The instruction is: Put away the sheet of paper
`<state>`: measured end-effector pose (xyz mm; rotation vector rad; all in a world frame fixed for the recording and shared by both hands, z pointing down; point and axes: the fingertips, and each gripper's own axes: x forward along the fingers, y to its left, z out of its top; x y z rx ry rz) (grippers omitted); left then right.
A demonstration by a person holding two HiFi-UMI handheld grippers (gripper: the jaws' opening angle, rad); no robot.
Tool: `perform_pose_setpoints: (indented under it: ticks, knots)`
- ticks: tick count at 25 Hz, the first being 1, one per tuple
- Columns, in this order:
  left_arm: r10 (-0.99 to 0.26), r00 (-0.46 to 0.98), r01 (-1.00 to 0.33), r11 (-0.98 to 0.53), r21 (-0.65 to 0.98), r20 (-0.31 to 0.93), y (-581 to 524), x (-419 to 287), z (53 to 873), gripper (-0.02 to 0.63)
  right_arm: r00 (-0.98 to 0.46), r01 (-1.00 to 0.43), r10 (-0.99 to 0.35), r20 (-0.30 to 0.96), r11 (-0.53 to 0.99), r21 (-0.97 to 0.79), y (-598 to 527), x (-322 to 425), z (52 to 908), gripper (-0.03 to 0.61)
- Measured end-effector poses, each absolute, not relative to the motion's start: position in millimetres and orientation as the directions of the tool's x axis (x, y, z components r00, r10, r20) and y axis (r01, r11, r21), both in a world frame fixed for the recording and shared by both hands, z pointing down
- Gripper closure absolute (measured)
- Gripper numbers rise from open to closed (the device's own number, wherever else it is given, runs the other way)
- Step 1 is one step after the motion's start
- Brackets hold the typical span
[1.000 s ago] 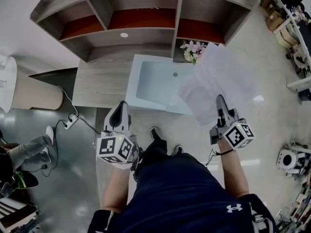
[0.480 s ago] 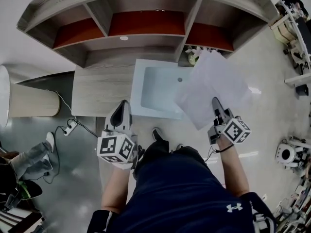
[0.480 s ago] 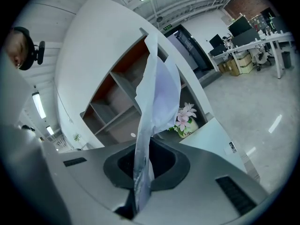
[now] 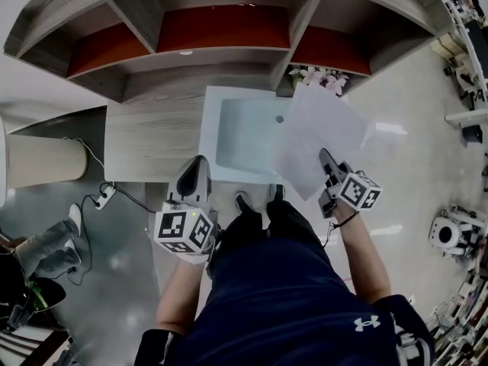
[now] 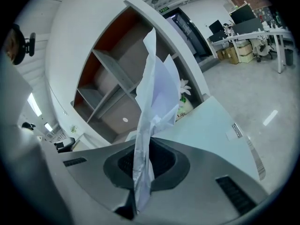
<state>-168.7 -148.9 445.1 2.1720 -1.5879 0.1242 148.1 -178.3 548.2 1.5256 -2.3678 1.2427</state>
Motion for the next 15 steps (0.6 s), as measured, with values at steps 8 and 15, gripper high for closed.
perform_pose_setpoints:
  ticks: [8,15]
  knots:
    - [-0.893,0.296,-0.940,-0.209,0.269,0.340,-155.0,-149.6,439.5,0.597,-0.565,-0.741,-0.645,0.515,0.122,-0.661,-185.0,145.0,608.5,0.563]
    - [-0.895,0.276,-0.945,-0.186,0.268,0.351,-156.9,-138.7,440.8,0.597,-0.569,-0.720,-0.552,0.610,-0.023,-0.693,-185.3,149.9,660.8,0.563]
